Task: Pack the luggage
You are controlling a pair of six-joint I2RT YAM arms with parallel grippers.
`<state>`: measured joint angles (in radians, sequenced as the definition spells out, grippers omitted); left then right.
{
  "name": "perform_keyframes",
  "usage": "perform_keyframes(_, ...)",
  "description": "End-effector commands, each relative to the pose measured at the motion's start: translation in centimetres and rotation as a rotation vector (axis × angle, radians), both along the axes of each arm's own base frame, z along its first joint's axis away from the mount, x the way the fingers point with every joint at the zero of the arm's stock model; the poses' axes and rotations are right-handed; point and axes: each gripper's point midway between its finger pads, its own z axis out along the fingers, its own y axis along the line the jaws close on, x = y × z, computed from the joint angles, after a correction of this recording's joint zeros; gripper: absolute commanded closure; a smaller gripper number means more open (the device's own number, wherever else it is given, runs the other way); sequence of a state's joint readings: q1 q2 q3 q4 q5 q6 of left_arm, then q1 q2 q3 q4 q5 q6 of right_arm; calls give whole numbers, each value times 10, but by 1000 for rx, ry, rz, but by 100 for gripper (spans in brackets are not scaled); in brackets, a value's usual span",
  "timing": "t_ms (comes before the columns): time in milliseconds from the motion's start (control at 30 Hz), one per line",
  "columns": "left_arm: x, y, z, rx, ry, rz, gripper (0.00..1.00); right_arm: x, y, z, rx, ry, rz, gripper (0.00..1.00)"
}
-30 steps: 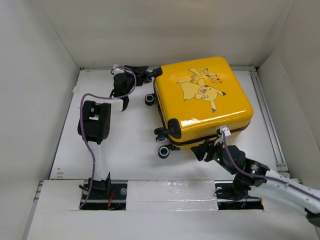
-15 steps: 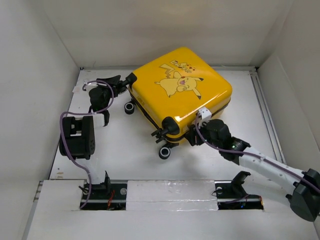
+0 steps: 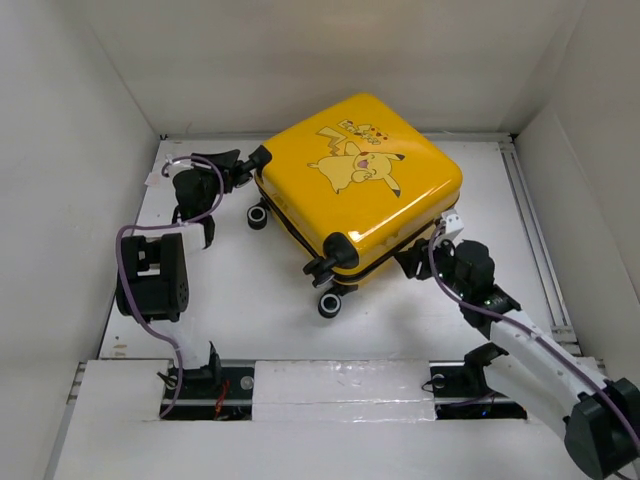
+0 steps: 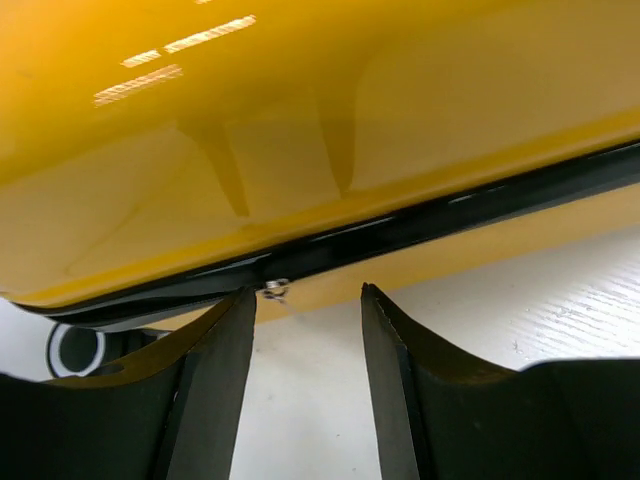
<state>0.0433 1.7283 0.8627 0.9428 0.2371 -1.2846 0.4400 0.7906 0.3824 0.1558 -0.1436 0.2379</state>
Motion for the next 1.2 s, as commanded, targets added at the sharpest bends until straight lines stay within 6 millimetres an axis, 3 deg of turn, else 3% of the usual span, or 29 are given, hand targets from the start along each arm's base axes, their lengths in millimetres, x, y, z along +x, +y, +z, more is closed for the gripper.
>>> perform_keyframes(0,0,-2,72,31,-173,-16,100,9,8,26,51,-128,92,48)
perform_keyframes(33,0,-2,72,31,-173,-16,100,9,4,19,53,-124,93,48)
perform_keyframes(100,0,-3,76,32,-184,-25,100,6,8,24,76,-173,131,48)
perform_keyframes(200,0,-3,76,32,-184,-25,100,3,8,9,56,-146,164,48)
perform_keyframes(400,1,-3,80,42,-195,-25,100,-4,15,7,75,-148,217,49)
perform_keyframes(600,4,-3,76,41,-176,-25,100,12,12,-1,73,-116,183,49)
perform_keyframes(633,4,-3,75,50,-178,-25,100,14,13,0,72,-113,183,53)
perform_keyframes(767,5,-3,77,50,-176,-25,100,11,14,-14,87,-88,188,54)
perform_keyframes(900,5,-3,77,50,-176,-25,100,18,18,-5,102,-109,196,56)
perform_keyframes(1100,6,-6,81,58,-187,-24,100,21,26,-1,113,-123,239,71)
perform_keyframes(1167,5,-10,77,57,-178,-34,100,21,28,1,133,-122,247,83)
